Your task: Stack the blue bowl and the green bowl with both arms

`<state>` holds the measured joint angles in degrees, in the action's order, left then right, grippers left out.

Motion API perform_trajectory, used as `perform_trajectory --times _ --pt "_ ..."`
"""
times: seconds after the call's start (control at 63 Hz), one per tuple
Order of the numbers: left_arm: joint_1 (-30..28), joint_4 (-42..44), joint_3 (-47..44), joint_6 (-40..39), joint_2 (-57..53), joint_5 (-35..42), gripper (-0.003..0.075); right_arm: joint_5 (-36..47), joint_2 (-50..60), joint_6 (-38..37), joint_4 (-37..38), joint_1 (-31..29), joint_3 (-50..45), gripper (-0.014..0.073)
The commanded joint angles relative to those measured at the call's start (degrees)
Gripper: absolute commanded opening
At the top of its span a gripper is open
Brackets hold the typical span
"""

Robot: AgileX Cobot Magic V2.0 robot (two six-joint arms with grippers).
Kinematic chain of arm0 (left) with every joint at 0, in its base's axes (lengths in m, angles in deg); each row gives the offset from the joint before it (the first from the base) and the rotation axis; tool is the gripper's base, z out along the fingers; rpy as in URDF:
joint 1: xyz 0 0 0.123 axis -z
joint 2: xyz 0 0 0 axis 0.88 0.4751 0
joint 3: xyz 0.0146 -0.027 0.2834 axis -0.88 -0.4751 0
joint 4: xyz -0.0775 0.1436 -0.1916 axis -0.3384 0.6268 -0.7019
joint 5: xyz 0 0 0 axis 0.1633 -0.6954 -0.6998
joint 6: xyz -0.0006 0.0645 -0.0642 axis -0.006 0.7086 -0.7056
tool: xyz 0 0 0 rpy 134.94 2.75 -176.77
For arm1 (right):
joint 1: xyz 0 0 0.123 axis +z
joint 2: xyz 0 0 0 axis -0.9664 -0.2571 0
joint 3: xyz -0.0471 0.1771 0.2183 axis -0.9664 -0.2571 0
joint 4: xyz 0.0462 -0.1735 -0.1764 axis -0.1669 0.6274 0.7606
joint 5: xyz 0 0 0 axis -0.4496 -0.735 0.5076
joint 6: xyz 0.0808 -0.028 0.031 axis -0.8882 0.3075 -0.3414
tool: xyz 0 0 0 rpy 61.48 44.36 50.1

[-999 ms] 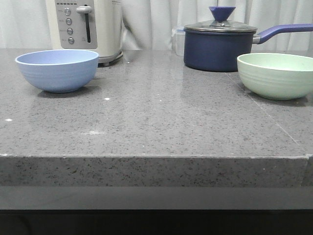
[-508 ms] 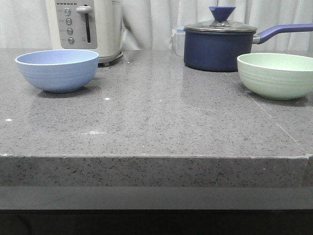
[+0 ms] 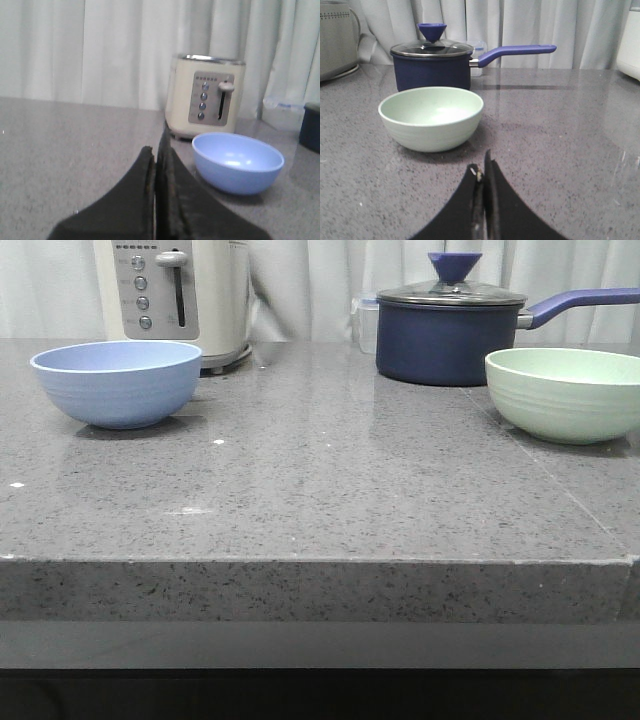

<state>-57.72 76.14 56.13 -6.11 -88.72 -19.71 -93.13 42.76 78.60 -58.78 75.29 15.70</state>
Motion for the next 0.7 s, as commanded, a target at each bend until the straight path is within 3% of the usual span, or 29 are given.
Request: perform_trajectory --times 0.0,0.381,0.571,0.682 --pt "0.1 -0.3 6.5 -0.3 -0.7 3.1 -0.002 0.1 0.8 0.1 0.5 0.0 6.7 -0.0063" --pt "0.1 -0.3 31.1 -0.3 8.4 -19.6 -0.002 -14.0 -11.0 0.1 0.5 0.0 28.2 -0.0063" --pt "0.1 -0.5 39.1 -0.3 17.5 -27.2 -0.002 -20.1 -20.0 0.1 0.5 0.0 34.5 -0.0063" --pt "0.1 -0.5 39.6 -0.3 20.9 -27.7 -0.002 -21.5 -24.1 0.1 0.5 0.0 34.7 -0.0063"
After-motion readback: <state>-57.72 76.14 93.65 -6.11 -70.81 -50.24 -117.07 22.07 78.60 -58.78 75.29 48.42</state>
